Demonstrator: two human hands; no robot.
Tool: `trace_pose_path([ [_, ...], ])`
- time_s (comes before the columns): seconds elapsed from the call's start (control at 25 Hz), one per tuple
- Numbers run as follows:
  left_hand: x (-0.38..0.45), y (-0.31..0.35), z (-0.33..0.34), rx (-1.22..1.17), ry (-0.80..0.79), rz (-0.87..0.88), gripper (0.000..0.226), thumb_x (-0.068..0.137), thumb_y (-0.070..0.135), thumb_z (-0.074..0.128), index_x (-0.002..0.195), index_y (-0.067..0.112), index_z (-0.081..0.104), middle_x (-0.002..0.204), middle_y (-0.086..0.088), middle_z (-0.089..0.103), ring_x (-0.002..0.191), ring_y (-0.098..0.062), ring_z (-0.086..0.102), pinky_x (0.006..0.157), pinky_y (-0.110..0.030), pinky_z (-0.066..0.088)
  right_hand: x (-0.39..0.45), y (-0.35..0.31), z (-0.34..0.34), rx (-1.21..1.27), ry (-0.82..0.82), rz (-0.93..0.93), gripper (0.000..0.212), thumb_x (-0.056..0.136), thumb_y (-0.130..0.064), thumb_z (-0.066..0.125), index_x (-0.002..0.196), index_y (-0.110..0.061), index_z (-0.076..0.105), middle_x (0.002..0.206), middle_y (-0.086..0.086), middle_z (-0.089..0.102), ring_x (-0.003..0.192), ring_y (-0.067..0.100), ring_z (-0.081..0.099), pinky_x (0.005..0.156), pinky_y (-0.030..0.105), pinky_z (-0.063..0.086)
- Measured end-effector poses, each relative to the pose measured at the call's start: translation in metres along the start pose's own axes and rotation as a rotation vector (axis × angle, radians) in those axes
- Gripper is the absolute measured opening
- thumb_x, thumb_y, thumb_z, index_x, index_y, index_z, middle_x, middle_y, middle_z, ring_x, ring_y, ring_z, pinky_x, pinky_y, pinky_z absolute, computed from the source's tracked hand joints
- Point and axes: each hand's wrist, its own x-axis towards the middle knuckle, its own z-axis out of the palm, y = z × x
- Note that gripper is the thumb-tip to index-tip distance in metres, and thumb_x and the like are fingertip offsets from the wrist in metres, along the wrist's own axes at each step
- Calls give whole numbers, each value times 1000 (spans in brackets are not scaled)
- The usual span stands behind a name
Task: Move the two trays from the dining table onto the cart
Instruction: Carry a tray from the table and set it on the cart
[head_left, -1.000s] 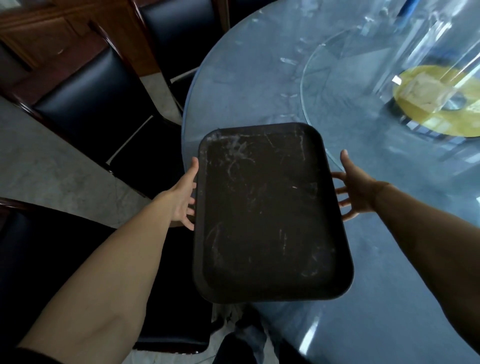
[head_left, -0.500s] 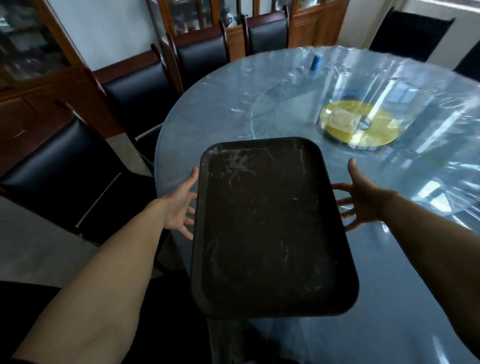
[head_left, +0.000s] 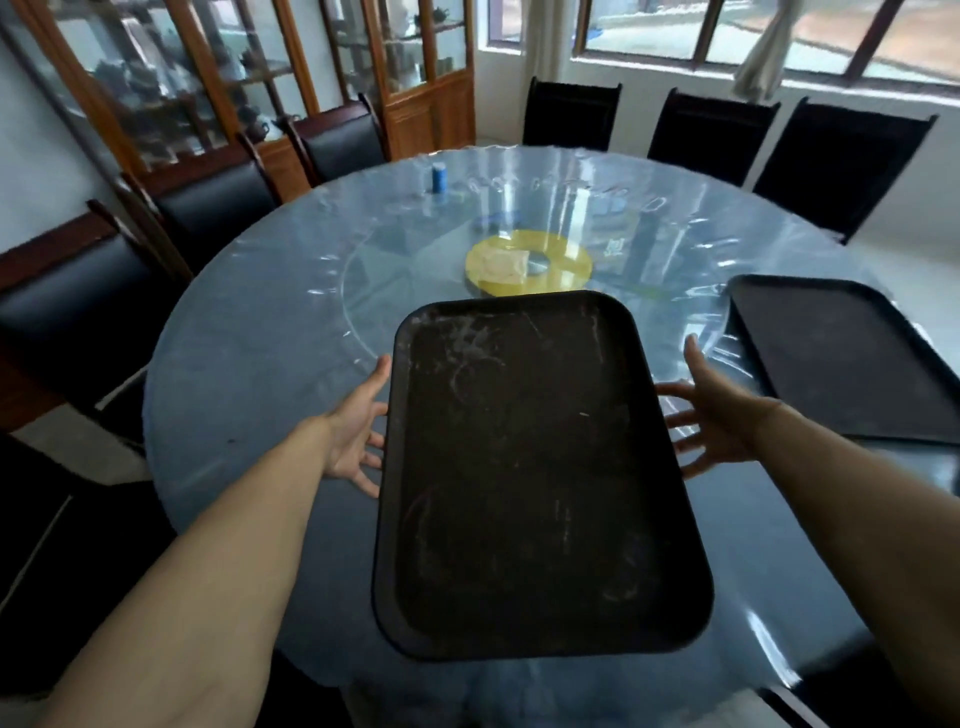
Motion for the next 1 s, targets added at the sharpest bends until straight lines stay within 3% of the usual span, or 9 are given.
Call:
trace_pose_path([
  [0.4, -21, 47, 199, 280, -216, 83, 128, 46, 99, 34, 154, 31, 29, 147, -23, 42, 135, -45, 39, 92, -69, 39, -117, 105, -179, 258, 256, -13, 104, 63, -99, 19, 132, -30, 56, 129, 18, 57, 114, 42, 56, 81, 57, 51],
  [0.52, -35, 54, 270, 345, -280, 110, 127, 46, 100, 34, 151, 30, 32, 138, -21, 50, 126, -43, 48, 85, -65, 42, -159, 143, -231, 328, 328, -38, 104, 62, -99, 20, 125, -28, 62, 127, 18, 59, 108, 40, 59, 79, 53, 51],
  [0.68, -56, 60, 373, 440, -376, 164, 122, 46, 102, 30, 142, 29, 45, 128, -21, 57, 114, -40, 57, 83, -60, 49, -228, 192, -298, 414, 429, -63, 101, 64, -99, 22, 116, -24, 64, 116, 19, 61, 101, 42, 59, 65, 56, 55],
  [0.84, -80, 63, 482, 545, -496, 214, 112, 49, 102, 33, 130, 27, 55, 127, -23, 58, 114, -42, 57, 86, -61, 50, -304, 250, -362, 500, 557, -78, 94, 69, -96, 16, 116, -28, 60, 117, 17, 58, 99, 37, 58, 73, 49, 51],
  [1.0, -102, 61, 578, 641, -616, 231, 89, 58, 101, 30, 102, 29, 59, 121, -21, 59, 111, -39, 58, 85, -61, 50, -363, 309, -397, 586, 688, -88, 95, 68, -96, 18, 120, -29, 60, 124, 16, 58, 110, 40, 58, 83, 56, 50],
])
